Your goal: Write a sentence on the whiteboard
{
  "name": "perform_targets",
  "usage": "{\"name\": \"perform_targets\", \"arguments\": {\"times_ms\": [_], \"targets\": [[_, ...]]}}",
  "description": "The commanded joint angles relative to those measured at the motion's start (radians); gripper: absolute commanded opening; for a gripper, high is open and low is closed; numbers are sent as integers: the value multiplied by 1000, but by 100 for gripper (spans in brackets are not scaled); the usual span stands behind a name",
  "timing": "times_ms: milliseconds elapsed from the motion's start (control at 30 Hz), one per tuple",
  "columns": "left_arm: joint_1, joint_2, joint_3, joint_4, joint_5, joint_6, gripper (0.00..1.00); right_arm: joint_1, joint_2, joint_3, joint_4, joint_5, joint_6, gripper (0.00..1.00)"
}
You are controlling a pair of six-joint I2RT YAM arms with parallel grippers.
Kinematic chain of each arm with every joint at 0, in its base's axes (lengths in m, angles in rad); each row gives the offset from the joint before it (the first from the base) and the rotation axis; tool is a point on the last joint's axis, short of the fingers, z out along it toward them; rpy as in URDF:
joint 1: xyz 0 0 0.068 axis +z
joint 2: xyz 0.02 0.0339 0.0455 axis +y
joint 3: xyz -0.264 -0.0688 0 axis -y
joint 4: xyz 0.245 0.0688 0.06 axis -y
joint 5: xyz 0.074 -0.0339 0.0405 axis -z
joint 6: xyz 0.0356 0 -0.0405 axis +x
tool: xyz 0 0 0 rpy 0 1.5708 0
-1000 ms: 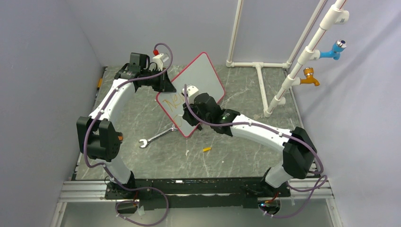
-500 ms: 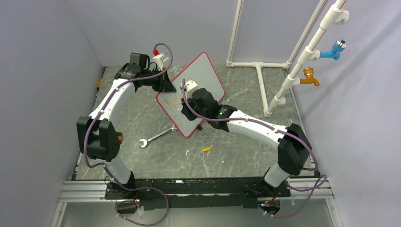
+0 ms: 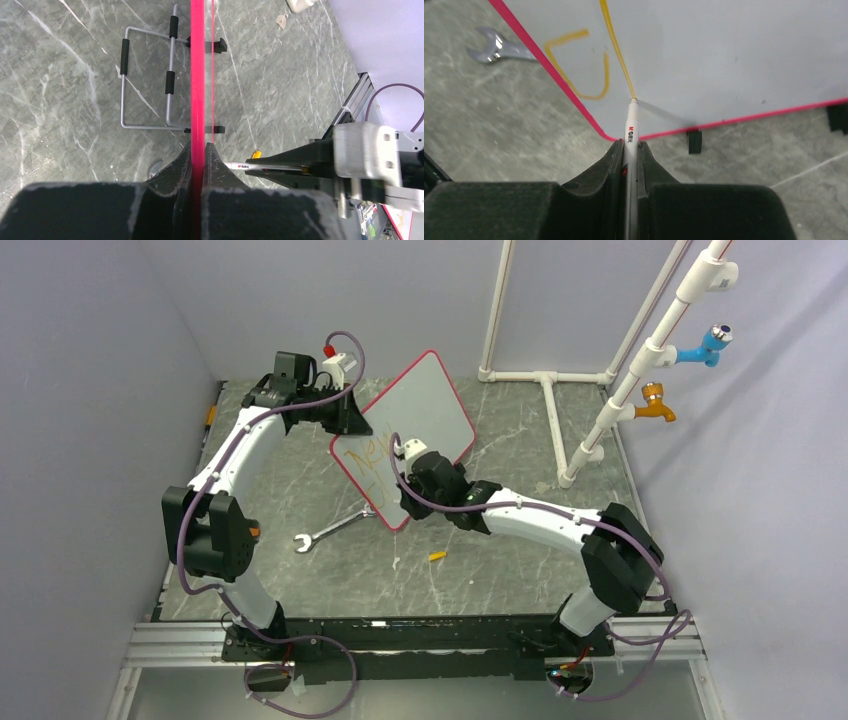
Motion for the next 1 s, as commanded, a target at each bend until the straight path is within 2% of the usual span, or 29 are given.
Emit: {"name": "perform_targets", "arguments": {"times_ms": [0,300,600,967], "targets": [[-18,-14,-17,-2,-7,43,0,-1,-38,-56,51,3,43,0],[-18,-19,-21,0,-7,42,0,-1,-23,15,25,9,23,0],[-18,-22,-21,-4,-10,46,0,-1,-90,76,16,-10,15,0],[-18,-24,-24,-2,-7,44,0,-2,-6,135,22,-9,3,0]]}}
